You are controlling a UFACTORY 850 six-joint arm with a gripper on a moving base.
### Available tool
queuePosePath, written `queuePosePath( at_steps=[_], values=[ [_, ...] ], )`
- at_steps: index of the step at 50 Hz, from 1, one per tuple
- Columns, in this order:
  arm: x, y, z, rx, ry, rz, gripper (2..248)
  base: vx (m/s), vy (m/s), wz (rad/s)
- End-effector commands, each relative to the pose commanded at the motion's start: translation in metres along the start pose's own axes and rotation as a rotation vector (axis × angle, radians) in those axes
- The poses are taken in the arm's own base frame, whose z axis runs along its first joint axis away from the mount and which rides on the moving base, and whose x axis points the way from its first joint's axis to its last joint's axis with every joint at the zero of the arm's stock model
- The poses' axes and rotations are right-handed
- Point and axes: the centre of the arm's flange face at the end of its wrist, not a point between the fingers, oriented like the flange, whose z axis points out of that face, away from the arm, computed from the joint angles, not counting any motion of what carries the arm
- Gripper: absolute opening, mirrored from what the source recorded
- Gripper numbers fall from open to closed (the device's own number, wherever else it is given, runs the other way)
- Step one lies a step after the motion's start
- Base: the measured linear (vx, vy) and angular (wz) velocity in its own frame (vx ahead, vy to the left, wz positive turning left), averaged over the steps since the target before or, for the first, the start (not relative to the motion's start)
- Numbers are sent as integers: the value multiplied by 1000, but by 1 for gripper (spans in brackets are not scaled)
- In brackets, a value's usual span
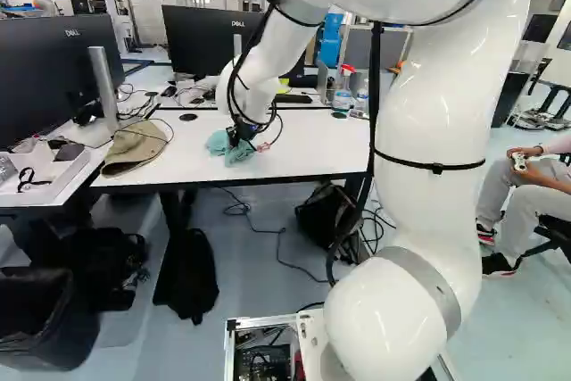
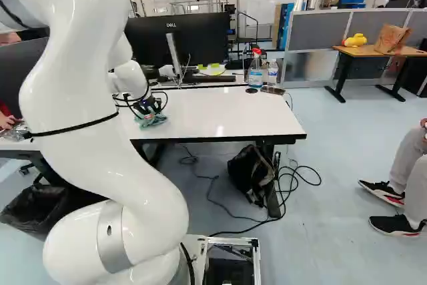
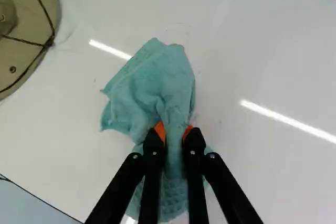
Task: Clean the table with the green towel
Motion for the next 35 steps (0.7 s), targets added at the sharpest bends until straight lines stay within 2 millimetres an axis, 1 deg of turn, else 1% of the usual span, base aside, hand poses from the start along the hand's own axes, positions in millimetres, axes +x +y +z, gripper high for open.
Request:
queuePosePath(
  at_steps=[13, 24, 35],
  values=[
    [3, 25, 2, -26, 2, 39, 51, 0, 0, 0],
    [10, 44, 8, -45, 7, 67, 51, 0, 0, 0],
    [25, 54, 19, -54, 18, 78, 51, 0, 0, 0]
  ],
)
